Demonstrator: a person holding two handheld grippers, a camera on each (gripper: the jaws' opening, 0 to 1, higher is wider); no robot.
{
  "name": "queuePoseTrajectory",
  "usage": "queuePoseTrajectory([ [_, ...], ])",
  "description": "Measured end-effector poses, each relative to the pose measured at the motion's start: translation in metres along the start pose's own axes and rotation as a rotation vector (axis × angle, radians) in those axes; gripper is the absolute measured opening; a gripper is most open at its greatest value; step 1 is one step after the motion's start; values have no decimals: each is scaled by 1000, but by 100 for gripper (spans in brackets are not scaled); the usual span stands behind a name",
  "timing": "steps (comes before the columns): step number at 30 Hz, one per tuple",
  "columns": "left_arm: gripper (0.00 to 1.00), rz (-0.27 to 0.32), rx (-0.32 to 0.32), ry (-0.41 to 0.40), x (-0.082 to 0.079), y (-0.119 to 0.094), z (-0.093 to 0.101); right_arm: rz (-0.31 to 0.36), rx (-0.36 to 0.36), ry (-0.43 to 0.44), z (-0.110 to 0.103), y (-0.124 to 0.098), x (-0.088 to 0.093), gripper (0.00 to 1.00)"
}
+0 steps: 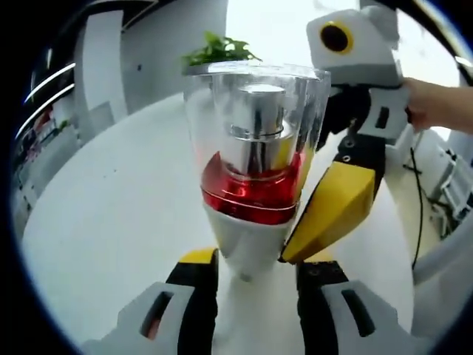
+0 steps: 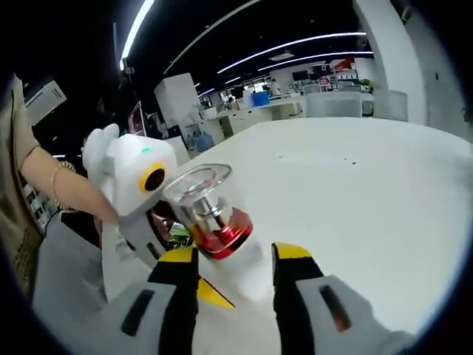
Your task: Arrange the skincare products in the storage area until every visible bottle or jar stands upright without overlapping.
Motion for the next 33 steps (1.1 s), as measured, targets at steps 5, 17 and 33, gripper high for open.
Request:
queuePoseTrajectory([
  [5,43,-11,-7,-2,6,-17,2,-30,17,14,-9,-3,8,49],
  [17,55,-11,-52,-62,38,-67,16,-29,102,57,-30,-22,38,69],
  [33,69,81,-181,-271,85,-141,37,-7,167,5,-86,-39,48,96],
])
Point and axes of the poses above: the point that each gripper's makers call its tool centre point, and the gripper's own axes: y roughly forward along the fingers, z roughly to its right, x roughly out of its underside, the point moved 4 cm from there along -y, roughly backward along the fingers, and after that the axes turned 3 degrees about x, right-handed, at the moved point
